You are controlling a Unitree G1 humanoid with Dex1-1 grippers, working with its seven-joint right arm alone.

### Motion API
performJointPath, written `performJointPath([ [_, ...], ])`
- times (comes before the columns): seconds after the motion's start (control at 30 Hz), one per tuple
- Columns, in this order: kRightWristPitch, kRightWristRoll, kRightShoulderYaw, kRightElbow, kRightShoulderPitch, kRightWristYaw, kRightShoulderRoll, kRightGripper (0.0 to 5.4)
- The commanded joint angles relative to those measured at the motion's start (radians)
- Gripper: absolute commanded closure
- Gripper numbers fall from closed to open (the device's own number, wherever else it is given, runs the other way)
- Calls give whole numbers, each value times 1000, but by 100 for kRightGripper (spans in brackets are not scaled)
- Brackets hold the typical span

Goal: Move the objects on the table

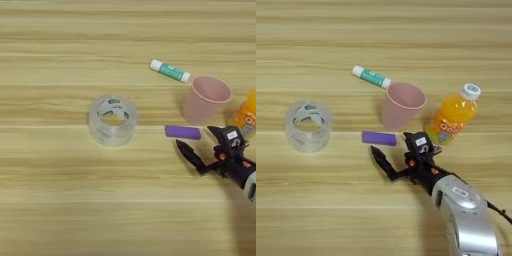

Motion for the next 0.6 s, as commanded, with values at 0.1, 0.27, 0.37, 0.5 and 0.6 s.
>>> performJointPath([
  [0.1,-46,10,-5,26,-85,3,-33,5],
  [0.27,-55,2,9,72,-117,16,-33,5],
  [0.37,-63,-2,20,116,-151,26,-38,5],
  [0.5,-62,-5,46,169,-197,68,-51,5],
  [0.6,-67,-12,57,200,-224,83,-57,5],
])
